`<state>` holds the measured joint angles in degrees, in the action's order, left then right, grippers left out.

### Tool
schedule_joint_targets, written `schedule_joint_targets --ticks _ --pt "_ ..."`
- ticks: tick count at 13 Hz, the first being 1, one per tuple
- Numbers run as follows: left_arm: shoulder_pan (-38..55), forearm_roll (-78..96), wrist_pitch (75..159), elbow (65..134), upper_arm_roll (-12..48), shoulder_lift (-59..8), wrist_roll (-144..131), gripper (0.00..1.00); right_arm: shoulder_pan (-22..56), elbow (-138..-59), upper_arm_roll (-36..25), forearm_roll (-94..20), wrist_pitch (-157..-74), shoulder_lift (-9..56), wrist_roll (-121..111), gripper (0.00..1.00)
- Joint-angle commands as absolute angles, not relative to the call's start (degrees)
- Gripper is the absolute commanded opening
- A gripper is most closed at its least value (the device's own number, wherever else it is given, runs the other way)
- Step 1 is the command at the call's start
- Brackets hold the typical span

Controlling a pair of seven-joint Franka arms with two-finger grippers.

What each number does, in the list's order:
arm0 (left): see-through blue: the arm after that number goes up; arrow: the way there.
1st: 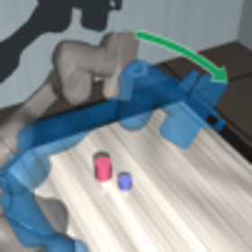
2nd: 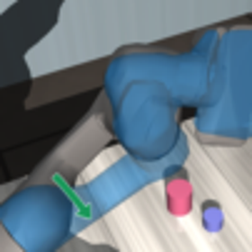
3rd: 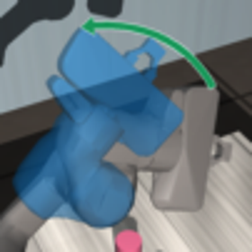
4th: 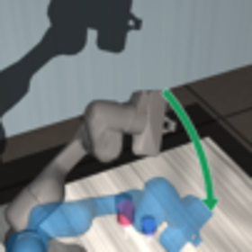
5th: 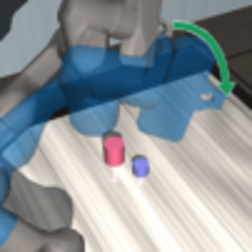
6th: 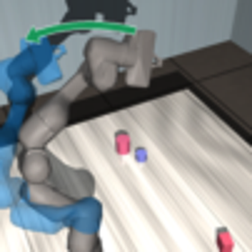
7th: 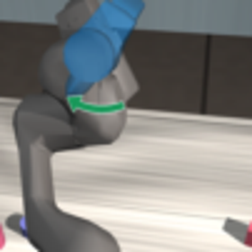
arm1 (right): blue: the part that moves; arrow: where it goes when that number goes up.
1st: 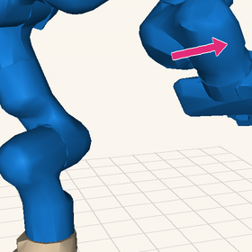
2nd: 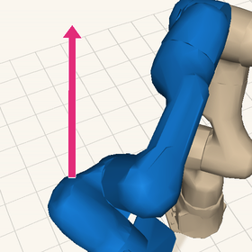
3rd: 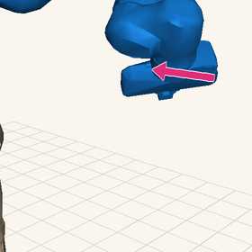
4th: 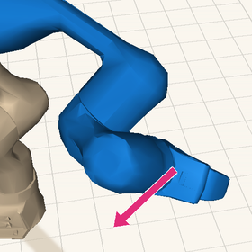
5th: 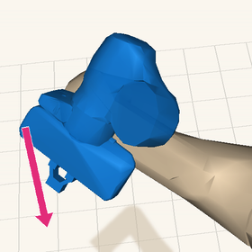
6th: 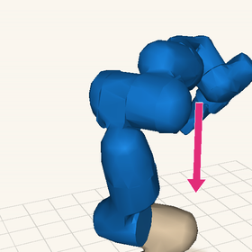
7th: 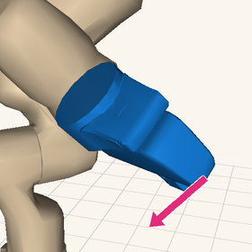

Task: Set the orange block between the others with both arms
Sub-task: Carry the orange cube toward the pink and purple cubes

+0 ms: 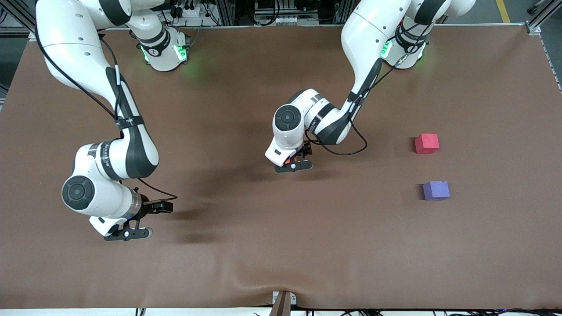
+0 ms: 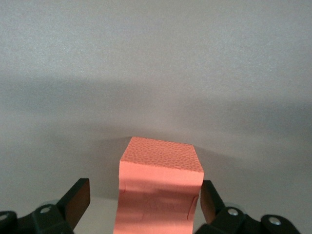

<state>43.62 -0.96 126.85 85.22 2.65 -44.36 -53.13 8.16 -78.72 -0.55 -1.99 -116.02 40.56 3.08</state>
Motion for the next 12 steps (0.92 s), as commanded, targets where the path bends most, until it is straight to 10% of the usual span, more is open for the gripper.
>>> schedule_joint_targets --ticks 1,5,12 --pt "44.1 -2.2 126.7 85.5 2.4 -43.9 -53.8 0.9 5.9 -80.9 0.5 -1.8 -111.0 36.4 2.7 1.0" --pt "44.0 -2.0 126.7 85.4 2.4 -43.5 -53.5 0.41 1.3 -81.4 0.6 -1.8 -97.9 29.1 0.3 1.0" --pt "36.1 -2.4 119.4 85.8 2.0 -33.2 -52.0 0.4 -3.2 -92.2 -3.2 -1.7 -90.5 9.0 -7.2 1.0"
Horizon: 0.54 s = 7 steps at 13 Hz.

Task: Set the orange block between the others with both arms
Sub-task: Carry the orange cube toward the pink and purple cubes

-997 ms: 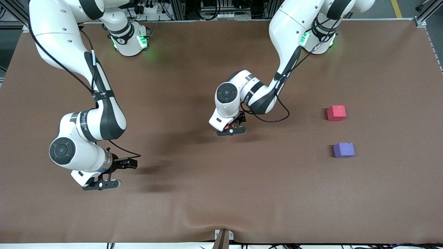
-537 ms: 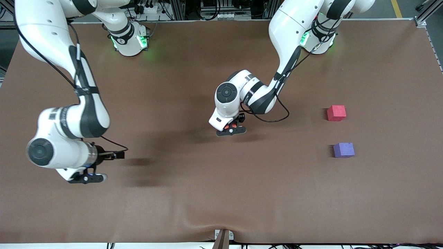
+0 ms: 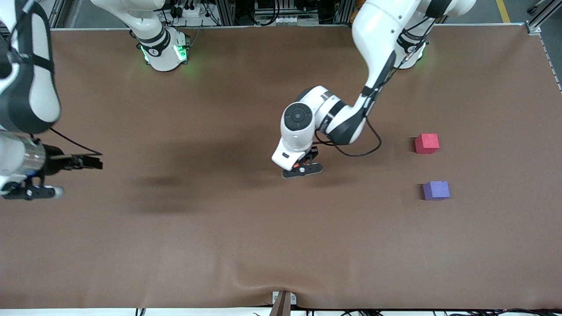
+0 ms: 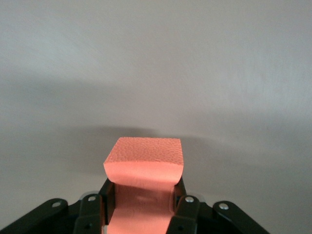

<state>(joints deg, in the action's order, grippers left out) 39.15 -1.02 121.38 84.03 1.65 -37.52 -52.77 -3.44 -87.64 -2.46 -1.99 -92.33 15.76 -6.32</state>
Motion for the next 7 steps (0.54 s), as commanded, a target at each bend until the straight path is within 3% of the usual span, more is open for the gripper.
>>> schedule_joint_targets --ticks 1,3,7 --pt "33.9 -2.4 118.8 85.9 2.0 -31.7 -48.8 0.41 -3.6 -91.9 -3.3 -1.7 -88.4 7.1 -7.2 1.0" --pt "27.8 -2.2 115.2 86.0 2.3 -28.9 -39.8 0.47 -3.2 -91.8 -3.0 -1.1 -86.3 4.8 -6.3 1.0" --pt "19.2 -2.4 114.4 92.8 2.4 -23.7 -30.5 0.46 -1.8 -90.5 -3.1 -0.8 -81.9 2.4 -1.1 1.0"
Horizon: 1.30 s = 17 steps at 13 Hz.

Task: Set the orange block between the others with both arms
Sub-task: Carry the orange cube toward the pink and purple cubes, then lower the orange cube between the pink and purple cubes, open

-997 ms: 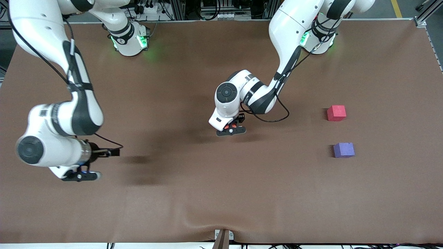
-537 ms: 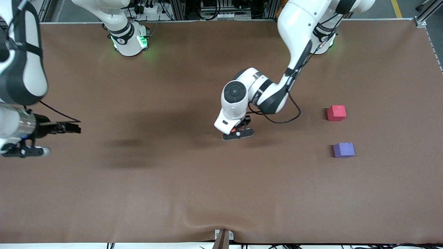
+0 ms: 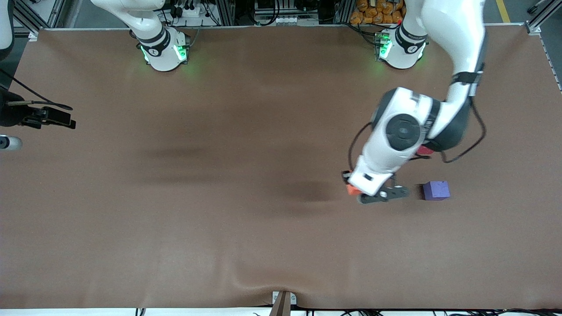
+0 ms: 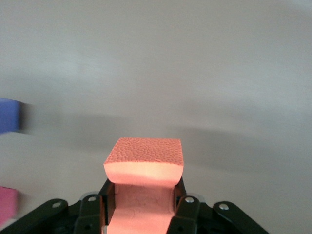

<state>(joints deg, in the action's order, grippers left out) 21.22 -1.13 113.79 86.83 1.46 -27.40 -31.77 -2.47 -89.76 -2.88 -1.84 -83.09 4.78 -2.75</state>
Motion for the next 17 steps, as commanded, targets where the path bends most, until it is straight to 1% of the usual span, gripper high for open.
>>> schedule_joint_targets --ticks 1,3,5,7,10,13,14,16,17 --pt "17.3 -2.5 115.0 95.1 2.4 -22.6 -30.4 0.46 -1.8 -90.5 -3.3 -0.8 -81.9 1.6 -1.6 1.0" --pt "14.0 -4.9 117.2 101.2 2.4 -18.6 -26.8 0.46 -1.7 -89.9 -3.1 -0.6 -81.8 0.8 -2.3 1.0" --pt "9.8 -5.3 122.1 109.2 2.5 -13.9 -21.5 0.47 -0.7 -88.3 -2.8 -0.1 -80.3 0.5 -2.3 1.0" --pt "4.9 -5.3 125.6 114.1 2.5 -12.0 -16.5 0.47 -0.6 -87.1 -2.7 0.0 -78.6 0.5 -2.5 1.0" --pt "-1.6 -5.1 126.1 116.7 2.5 -12.0 -0.5 0.47 -0.4 -85.5 -2.5 1.0 -78.5 0.5 -2.8 1.0" --pt "-5.1 -4.7 126.6 118.7 2.6 -12.4 5.2 0.47 1.0 -84.9 -1.9 1.2 -77.4 0.4 -2.2 1.0" --pt "-5.3 -4.7 129.1 120.7 2.7 -12.7 5.3 0.46 1.1 -84.7 -1.9 1.2 -77.2 0.3 -2.2 1.0" --pt "-5.0 -4.6 136.6 125.6 2.8 -13.4 5.2 0.46 1.1 -84.7 -1.9 1.2 -77.2 0.1 -2.0 1.0" --pt "-4.8 -4.6 139.4 126.8 2.7 -13.9 5.0 0.46 1.0 -84.7 -2.1 1.1 -76.5 -0.1 -1.9 1.0"
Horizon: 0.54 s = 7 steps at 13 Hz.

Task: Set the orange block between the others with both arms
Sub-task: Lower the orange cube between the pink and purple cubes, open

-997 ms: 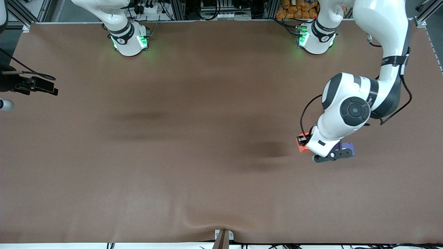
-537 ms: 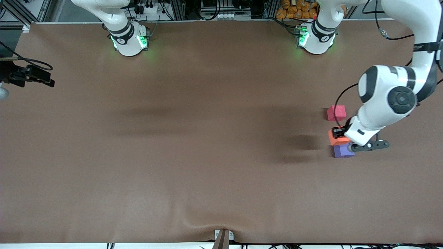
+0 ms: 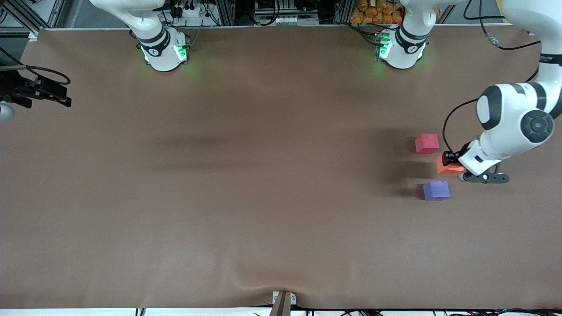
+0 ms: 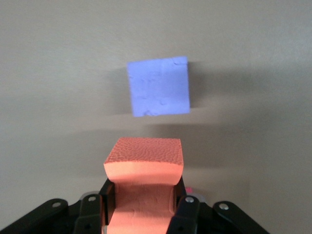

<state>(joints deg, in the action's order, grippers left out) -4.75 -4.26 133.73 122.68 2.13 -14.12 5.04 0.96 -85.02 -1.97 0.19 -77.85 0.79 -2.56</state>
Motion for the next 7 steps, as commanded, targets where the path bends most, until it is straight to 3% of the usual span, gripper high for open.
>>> schedule_joint_targets --ticks 1,7 --pt "-4.7 -4.6 139.4 126.8 2.9 -14.1 4.3 0.46 0.9 -84.6 -2.2 1.1 -75.2 -0.1 -1.8 1.0" --pt "-4.8 -4.6 140.5 126.1 3.5 -16.8 4.0 0.47 -2.1 -83.4 -2.5 0.7 -76.2 -0.1 -1.8 1.0"
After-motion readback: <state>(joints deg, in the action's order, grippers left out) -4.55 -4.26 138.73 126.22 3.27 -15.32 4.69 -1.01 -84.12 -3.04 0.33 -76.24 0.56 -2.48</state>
